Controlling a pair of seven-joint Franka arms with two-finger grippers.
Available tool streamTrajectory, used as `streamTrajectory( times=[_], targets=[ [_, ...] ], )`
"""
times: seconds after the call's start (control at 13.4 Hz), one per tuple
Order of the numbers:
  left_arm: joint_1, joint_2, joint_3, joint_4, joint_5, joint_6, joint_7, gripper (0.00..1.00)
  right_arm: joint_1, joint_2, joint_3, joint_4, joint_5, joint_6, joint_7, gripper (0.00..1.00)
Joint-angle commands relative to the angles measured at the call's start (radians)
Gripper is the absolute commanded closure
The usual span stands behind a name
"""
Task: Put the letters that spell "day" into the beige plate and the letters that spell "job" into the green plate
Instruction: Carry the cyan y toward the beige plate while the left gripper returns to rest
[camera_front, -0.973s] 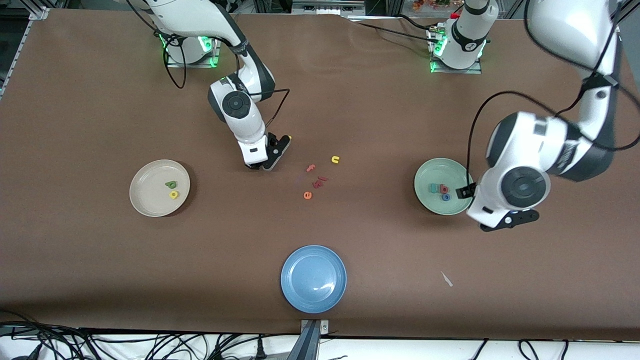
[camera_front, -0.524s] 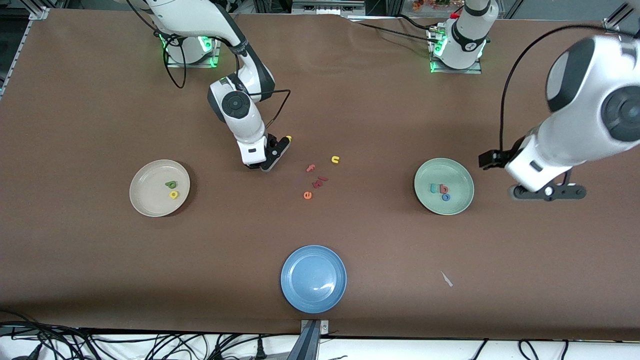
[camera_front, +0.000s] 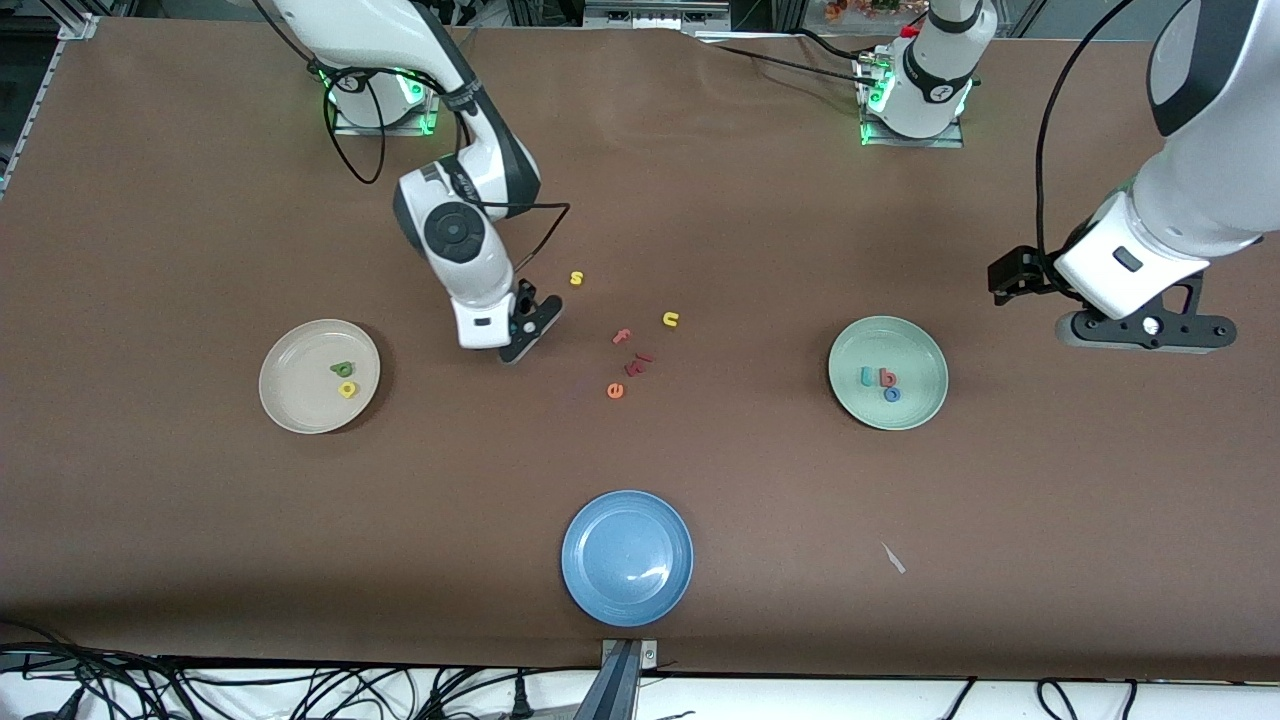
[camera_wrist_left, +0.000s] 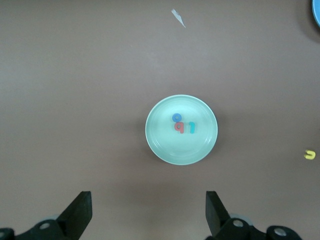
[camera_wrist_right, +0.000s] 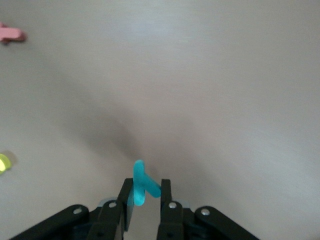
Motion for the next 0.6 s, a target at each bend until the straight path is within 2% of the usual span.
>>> streamTrajectory(
  times=[0.0, 0.07, 0.3, 0.37, 0.52],
  targets=[
    [0.012, -0.093, 0.043, -0.118, -0.038, 0.052, 0.038, 0.0, 0.007, -0.048, -0.101, -0.012, -0.013, -0.072, 0.033, 0.98],
    [0.017, -0.14, 0.072, -0.194, -0.067, 0.088, 0.058, 0.0, 0.007, -0.049, -0.146, -0.009, -0.013, -0.097, 0.055, 0.98],
    [0.017, -0.378, 0.077, -0.483, -0.098, 0.232, 0.095, 0.0, -0.001, -0.034, -0.256, -0.011, -0.012, -0.102, 0.11, 0.98],
    [0.017, -0.412, 0.077, -0.514, -0.098, 0.234, 0.095, 0.0, -0.013, -0.023, -0.275, -0.009, -0.01, -0.102, 0.119, 0.98],
    [0.015, -0.411, 0.077, -0.502, -0.092, 0.23, 0.096, 0.0, -0.065, -0.006, -0.281, -0.001, -0.009, -0.09, 0.121, 0.98]
  ],
)
